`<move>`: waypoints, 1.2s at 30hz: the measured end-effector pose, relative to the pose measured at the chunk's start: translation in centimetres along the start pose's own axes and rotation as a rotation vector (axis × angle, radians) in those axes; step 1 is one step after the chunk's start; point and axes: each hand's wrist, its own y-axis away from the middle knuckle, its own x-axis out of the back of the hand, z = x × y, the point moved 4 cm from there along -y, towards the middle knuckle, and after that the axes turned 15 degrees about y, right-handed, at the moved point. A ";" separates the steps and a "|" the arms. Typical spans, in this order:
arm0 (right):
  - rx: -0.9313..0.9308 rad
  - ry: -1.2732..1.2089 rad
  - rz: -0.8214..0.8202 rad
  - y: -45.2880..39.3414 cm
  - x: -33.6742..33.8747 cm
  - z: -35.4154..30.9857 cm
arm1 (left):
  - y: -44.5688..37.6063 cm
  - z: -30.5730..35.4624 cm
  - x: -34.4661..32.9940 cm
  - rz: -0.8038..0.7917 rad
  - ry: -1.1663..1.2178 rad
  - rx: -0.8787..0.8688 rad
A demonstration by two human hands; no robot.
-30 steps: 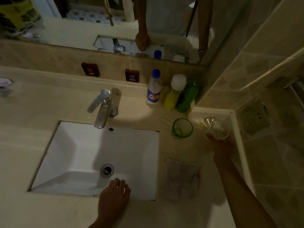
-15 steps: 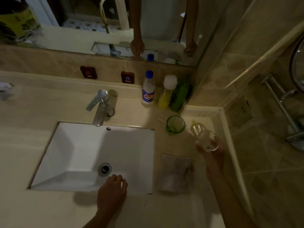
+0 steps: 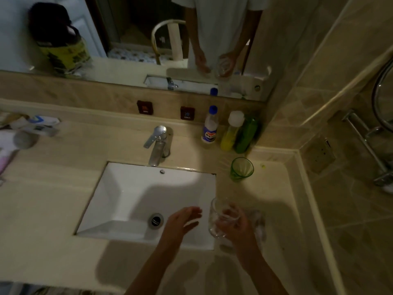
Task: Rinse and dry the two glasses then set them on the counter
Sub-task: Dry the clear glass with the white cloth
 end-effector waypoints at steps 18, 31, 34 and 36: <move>-0.080 -0.081 -0.241 3.8 -6.6 -6.0 | 0.9 3.1 3.2 0.043 0.174 -0.048; -0.287 1.060 0.116 -4.0 -1.7 1.5 | 1.3 1.7 4.5 0.082 0.361 0.022; -0.264 1.013 0.171 -4.5 -2.3 2.1 | 1.3 1.6 4.9 0.099 0.319 0.024; -0.287 0.995 0.168 -4.5 -2.1 2.1 | 1.3 1.6 5.2 0.119 0.288 0.037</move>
